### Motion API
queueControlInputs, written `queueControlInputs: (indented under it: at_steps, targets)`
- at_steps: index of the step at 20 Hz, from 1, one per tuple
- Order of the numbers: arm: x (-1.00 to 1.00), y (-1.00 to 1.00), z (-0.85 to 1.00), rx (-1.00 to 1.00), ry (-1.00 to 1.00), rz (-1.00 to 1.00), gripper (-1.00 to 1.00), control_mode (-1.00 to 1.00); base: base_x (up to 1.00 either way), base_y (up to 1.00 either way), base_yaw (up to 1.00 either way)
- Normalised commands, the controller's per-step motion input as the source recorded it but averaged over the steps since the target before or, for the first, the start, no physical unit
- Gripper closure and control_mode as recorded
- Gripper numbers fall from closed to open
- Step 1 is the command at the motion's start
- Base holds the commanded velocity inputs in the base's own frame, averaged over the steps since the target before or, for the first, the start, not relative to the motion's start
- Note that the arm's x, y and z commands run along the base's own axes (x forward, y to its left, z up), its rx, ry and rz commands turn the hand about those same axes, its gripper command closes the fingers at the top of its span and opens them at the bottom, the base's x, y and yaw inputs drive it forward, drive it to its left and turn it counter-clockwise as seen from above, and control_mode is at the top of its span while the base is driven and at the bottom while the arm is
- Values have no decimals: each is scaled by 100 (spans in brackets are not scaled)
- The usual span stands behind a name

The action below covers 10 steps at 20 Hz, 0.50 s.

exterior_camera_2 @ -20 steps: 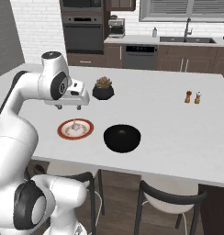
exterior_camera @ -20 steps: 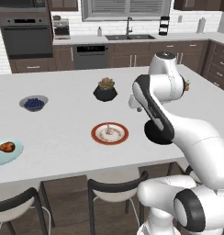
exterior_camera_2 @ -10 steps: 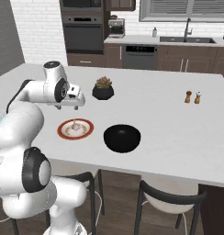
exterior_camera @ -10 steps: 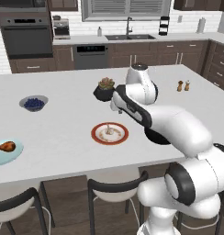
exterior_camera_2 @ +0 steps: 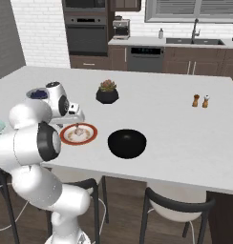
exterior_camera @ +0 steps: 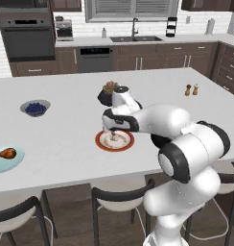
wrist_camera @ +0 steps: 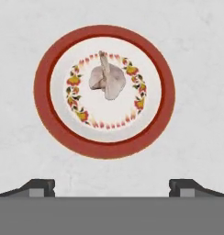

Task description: Pick the chicken drumstick and garlic from their plates and place them in the bowl. Then put the bowl in the fridge.

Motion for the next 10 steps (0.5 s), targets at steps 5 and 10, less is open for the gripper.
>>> queueControlInputs:
  at_steps: [5, 10]
  targets:
    - [28, -7, -71, 0, 5, 0, -100, -100, 0, 0, 0]
    - [41, 0, -31, 0, 7, 1, -100, -100, 0, 0, 0]
